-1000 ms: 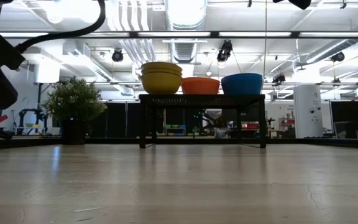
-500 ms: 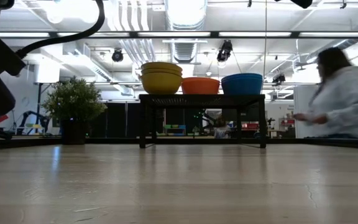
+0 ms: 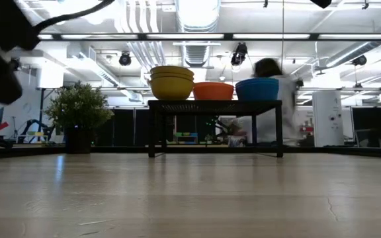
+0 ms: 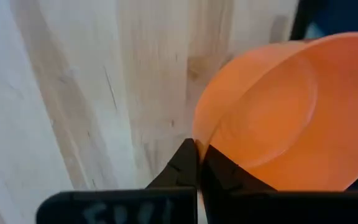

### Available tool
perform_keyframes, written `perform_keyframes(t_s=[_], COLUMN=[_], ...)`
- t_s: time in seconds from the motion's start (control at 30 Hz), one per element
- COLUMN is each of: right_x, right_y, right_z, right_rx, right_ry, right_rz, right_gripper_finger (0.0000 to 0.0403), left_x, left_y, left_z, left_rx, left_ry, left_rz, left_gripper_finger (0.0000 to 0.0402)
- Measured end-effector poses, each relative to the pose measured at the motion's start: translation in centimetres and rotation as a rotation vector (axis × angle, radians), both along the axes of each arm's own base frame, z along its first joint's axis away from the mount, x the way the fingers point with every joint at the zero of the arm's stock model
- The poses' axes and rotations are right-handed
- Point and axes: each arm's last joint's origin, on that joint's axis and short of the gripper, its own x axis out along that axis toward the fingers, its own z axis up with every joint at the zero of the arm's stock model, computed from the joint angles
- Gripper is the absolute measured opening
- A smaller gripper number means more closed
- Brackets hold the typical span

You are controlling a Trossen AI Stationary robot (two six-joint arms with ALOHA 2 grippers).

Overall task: Pick & Place Mini bowls
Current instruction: Stack the orange bowl on the orange bowl on the shelf

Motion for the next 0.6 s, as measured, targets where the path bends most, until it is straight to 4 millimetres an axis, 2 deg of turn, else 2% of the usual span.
perform_keyframes(t_s=[0.23,0.6], right_x=[-0.1,-0.3], right_y=[0.1,0.1], right_z=[0.1,0.1], right_rx=[-0.004,-0.012], right_ry=[-0.007,-0.01], right_rz=[0.001,0.008], right_gripper_finger=[0.0008,0.0008], left_x=[1.0,4.1], left_y=[2.2,9.4], left_z=[4.2,11.3], left_rx=[-0.021,0.051], left_ry=[-0.119,-0.398], left_rz=[0.192,0.657], left_gripper_finger=[0.0001,0.0])
